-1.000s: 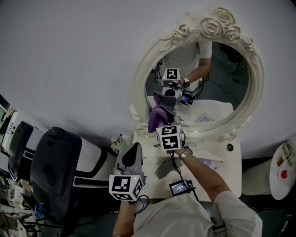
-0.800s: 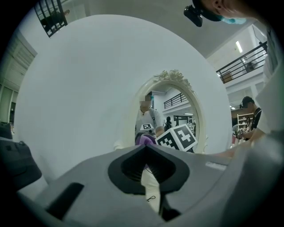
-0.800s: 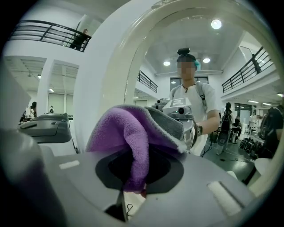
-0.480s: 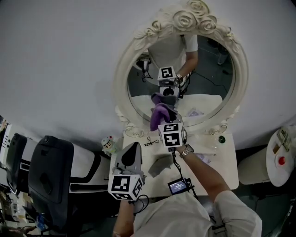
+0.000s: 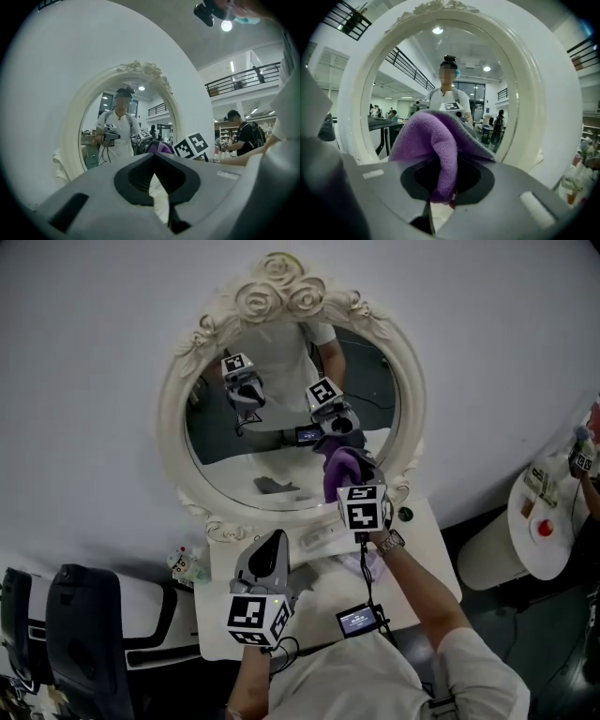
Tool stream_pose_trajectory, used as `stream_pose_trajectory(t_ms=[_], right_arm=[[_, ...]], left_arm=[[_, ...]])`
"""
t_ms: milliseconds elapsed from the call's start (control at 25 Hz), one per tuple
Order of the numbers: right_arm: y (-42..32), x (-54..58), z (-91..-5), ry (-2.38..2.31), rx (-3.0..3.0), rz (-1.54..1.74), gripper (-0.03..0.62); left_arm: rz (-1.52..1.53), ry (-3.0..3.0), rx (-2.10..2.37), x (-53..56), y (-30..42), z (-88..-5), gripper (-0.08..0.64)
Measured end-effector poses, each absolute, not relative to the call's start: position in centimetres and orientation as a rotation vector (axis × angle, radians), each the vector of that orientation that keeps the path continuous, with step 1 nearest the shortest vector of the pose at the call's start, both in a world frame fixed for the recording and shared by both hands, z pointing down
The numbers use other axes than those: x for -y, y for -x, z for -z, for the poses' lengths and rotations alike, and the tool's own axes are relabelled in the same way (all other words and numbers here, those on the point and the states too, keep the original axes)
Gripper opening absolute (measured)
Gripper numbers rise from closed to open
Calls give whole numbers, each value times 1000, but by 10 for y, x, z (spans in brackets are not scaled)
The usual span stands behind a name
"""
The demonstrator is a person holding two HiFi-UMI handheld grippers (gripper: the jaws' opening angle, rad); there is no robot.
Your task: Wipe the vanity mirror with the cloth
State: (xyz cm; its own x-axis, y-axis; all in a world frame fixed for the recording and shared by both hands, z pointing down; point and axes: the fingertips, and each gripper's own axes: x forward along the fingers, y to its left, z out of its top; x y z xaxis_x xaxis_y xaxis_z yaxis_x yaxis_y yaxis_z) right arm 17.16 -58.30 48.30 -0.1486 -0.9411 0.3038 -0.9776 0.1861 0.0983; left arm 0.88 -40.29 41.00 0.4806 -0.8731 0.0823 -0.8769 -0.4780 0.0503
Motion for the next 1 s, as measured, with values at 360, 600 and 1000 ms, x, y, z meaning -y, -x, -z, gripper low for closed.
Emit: stream_pose_trajectory(t_ms=[360,600,1000], right_arm=[[-252,591,-485,-1967,2075,-300,67],[-213,574,-484,-1870,2148,-246,66],[-52,551,-505,-1515,2351,-195,66]], left_arm=[[-53,-2684,1465,411,-49,-406,2],[-54,-2664,1484,408,-40,-410,3],[-27,-2516,1731,382,45,-407,2]])
